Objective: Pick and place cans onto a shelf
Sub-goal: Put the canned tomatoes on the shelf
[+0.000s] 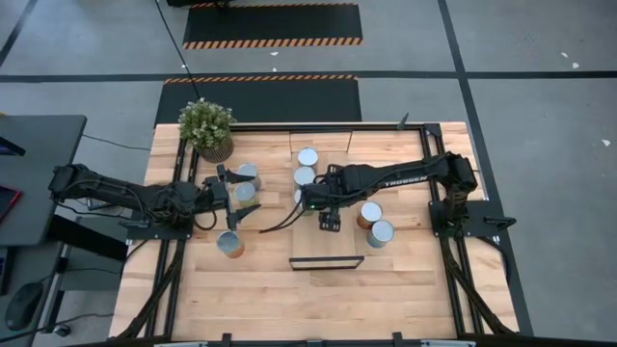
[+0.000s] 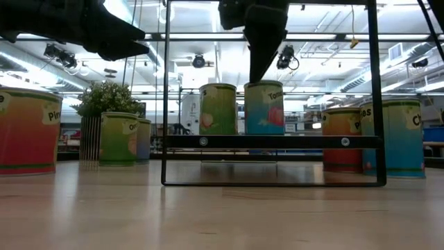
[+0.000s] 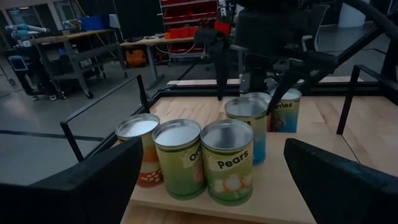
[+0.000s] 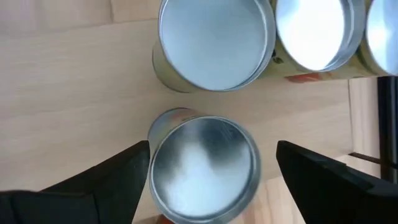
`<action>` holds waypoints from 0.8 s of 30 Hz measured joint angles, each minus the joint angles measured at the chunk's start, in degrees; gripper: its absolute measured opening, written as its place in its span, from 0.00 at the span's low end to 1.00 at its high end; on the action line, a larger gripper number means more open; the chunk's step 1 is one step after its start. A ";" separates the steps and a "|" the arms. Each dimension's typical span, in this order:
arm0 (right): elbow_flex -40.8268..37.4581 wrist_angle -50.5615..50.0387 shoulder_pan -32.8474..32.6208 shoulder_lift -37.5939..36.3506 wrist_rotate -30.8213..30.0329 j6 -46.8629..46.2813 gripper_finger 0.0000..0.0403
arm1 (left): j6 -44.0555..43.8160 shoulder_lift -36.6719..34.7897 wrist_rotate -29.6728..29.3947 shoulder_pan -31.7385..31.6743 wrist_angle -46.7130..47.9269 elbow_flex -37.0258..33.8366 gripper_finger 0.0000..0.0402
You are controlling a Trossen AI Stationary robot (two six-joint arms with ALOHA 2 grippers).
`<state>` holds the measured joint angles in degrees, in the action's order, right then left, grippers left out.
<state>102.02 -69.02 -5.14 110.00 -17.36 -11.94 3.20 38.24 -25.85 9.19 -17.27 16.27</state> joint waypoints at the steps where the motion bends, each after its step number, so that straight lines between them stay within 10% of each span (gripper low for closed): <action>1: 0.33 -0.29 -0.05 0.00 0.01 -0.02 0.89 | 0.00 0.00 0.00 0.02 0.10 0.00 0.99; 13: 4.21 -11.30 -3.28 -0.56 -5.69 -5.43 0.89 | -0.02 0.00 0.00 0.00 0.28 0.02 0.99; 24: -7.61 -8.82 -6.02 -8.74 -9.92 -10.32 0.87 | -0.07 -0.02 0.02 0.04 0.69 0.04 0.99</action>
<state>94.41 -77.84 -11.17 101.25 -27.28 -22.27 3.14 38.22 -25.82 9.23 -16.58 16.32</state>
